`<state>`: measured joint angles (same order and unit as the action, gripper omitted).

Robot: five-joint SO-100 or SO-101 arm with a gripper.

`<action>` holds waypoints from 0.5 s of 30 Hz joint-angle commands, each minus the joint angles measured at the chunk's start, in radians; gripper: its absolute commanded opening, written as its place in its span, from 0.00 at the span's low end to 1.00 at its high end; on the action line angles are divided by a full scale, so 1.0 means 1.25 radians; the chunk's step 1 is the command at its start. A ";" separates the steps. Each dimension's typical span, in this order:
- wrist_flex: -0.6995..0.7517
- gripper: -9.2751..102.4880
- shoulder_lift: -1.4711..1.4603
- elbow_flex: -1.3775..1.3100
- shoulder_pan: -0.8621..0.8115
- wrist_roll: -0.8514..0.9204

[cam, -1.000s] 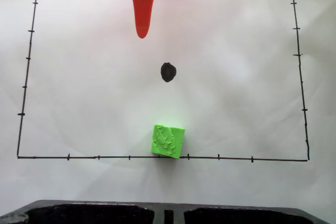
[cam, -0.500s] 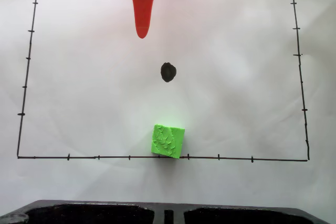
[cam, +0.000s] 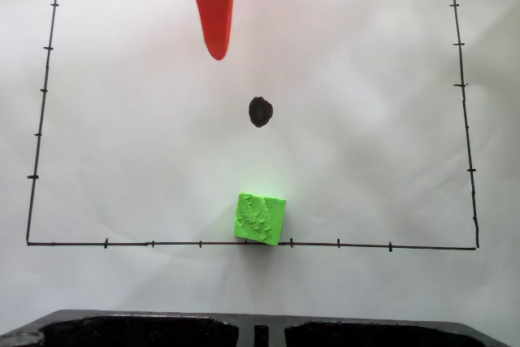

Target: Grasp the colored block, Place it on the black dot, and then return the arm to the default position.

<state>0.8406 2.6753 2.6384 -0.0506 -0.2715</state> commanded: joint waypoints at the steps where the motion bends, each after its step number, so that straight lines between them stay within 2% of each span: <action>1: -0.023 0.08 -0.134 -0.131 0.013 -0.055; 5: -0.021 0.10 -0.296 -0.260 0.031 -0.130; 8: -0.025 0.15 -0.416 -0.342 0.034 -0.166; 10: -0.036 0.16 -0.471 -0.378 0.042 -0.175; 15: -0.043 0.25 -0.562 -0.443 0.053 -0.175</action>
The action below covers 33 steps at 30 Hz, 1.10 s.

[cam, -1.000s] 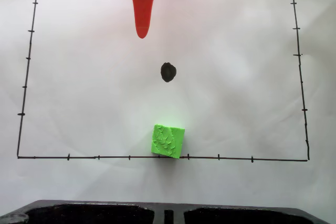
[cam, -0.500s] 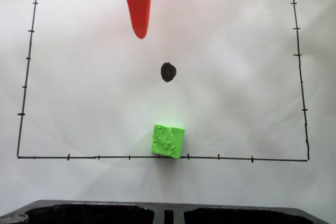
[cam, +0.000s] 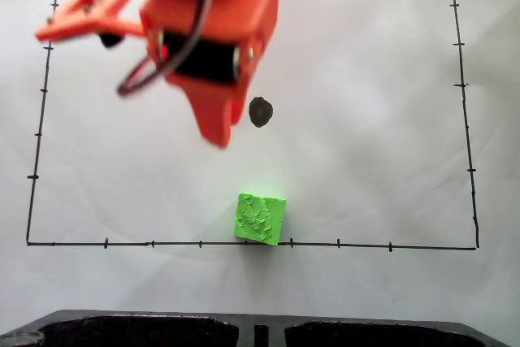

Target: Grasp the colored block, Place it on the black dot, and then return the arm to the default position.

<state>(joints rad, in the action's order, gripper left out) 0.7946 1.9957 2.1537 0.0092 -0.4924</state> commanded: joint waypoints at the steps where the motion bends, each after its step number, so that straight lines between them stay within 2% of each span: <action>1: -0.006 0.26 -0.032 -0.064 0.007 0.006; 5: 0.015 0.33 -0.086 -0.102 0.023 0.007; 13: 0.076 0.37 -0.201 -0.215 0.037 -0.034; 33: 0.124 0.39 -0.410 -0.407 0.036 -0.005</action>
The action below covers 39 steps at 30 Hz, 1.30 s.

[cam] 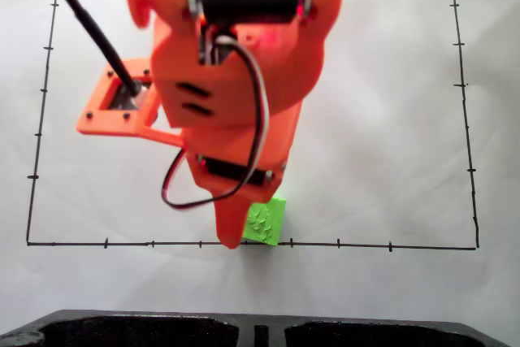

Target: Grasp the colored block, Place it on the black dot, and then return the arm to the default position.

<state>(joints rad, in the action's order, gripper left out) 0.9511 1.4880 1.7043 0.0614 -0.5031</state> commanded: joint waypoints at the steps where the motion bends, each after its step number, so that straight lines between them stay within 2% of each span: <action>1: 0.007 0.39 -0.016 -0.063 -0.007 0.004; 30: 0.012 0.37 -0.229 -0.244 0.034 0.010; 33: 0.013 0.36 -0.236 -0.248 0.034 0.005; 39: 0.012 0.27 -0.241 -0.253 0.031 -0.004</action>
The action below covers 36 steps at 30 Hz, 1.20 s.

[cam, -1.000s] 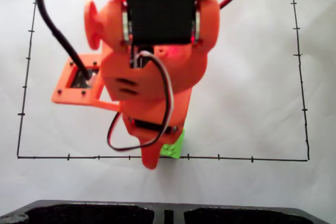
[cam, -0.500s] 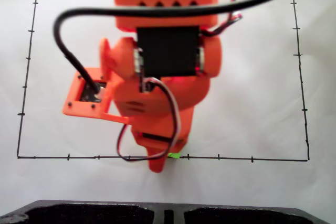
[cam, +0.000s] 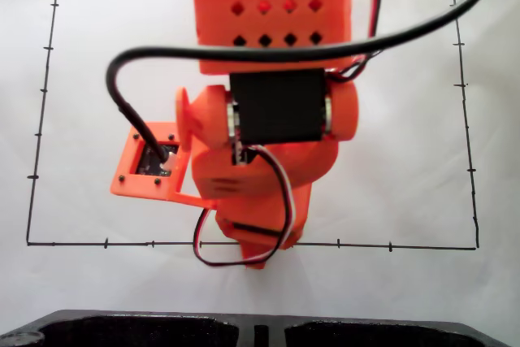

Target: Grasp the colored block, Place it on the black dot, and then return the arm to the default position.

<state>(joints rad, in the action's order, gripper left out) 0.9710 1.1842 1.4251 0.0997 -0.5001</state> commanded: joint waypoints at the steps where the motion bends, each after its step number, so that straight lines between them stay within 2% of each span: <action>1: -0.005 0.24 0.002 -0.029 -0.002 -0.011; 7: -0.006 0.18 -0.001 -0.029 0.000 -0.007; 13: 0.011 0.18 0.058 -0.002 0.004 -0.009; 17: 0.070 0.18 0.142 0.037 0.012 -0.010; 25: 0.128 0.18 0.306 0.196 0.018 0.038; 36: 0.128 0.19 0.406 0.371 0.016 0.135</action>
<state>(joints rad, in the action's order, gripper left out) 1.1321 1.6245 1.8607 0.1243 -0.3513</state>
